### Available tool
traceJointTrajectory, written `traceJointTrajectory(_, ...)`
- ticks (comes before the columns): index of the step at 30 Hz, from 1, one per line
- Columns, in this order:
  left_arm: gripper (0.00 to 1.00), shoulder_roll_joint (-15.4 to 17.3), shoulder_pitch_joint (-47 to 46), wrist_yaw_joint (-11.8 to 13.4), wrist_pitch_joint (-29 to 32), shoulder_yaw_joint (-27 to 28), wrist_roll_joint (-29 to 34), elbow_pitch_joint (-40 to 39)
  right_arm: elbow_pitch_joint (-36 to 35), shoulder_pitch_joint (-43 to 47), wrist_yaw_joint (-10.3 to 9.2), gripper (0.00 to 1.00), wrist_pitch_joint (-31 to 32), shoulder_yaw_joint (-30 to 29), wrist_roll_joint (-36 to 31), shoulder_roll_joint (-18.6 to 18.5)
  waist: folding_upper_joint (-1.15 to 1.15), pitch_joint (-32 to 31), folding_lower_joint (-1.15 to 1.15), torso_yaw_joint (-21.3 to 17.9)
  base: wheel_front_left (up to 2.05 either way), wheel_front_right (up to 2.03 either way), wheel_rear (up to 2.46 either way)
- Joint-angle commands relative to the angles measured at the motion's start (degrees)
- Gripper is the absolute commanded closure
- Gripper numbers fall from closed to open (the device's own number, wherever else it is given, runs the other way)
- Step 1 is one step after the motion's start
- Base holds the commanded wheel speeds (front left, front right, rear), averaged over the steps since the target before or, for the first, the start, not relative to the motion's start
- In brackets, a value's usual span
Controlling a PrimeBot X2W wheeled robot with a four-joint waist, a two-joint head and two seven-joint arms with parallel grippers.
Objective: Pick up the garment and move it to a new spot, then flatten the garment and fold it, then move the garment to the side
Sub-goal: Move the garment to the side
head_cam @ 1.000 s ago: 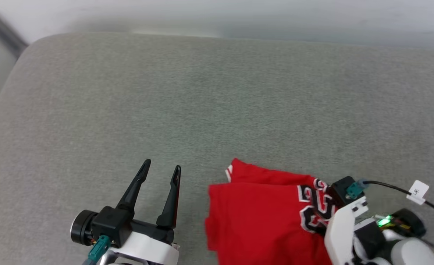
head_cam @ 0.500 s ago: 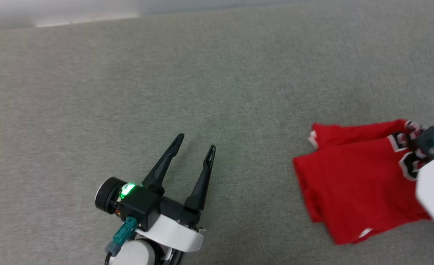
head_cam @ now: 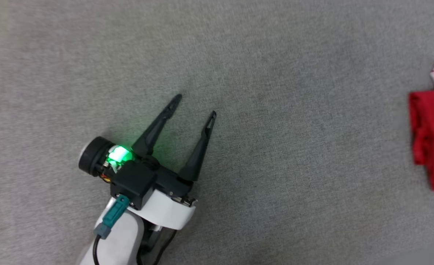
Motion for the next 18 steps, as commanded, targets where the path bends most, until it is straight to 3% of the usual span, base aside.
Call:
traceJointTrajectory(1,0.00,0.39,-0.73,-0.08,-0.12,0.11,0.33,-0.37,1.25,-1.34,-0.08,1.00,-1.03,-0.83,-0.70,0.30,0.00,2.01,-0.01,-0.93,0.00,0.00,0.00)
traceJointTrajectory(13,0.00,2.28,-1.23,-0.01,-0.04,1.17,0.45,-0.81,15.64,-9.18,-0.09,1.00,-9.85,-8.29,-4.83,2.77,0.00,4.19,-0.01,0.85,0.00,0.00,0.00)
traceJointTrajectory(14,0.00,2.23,-1.17,-0.01,-0.04,1.21,0.40,-0.80,16.19,-9.64,-0.08,0.70,-10.37,-8.72,-5.23,3.07,0.00,4.05,-0.01,1.01,0.00,0.00,0.00)
traceJointTrajectory(15,0.00,2.17,-1.06,-0.01,-0.05,1.26,0.29,-0.73,16.70,-10.09,-0.08,0.00,-10.56,-9.13,-5.64,3.43,0.00,3.81,-0.01,1.12,0.00,0.00,0.00)
traceJointTrajectory(18,0.00,1.60,-0.61,-0.01,-0.05,1.56,0.01,-0.60,16.57,-11.40,-0.08,0.00,-11.65,-8.96,-6.24,3.98,0.00,2.26,-0.01,1.52,0.00,0.00,0.00)
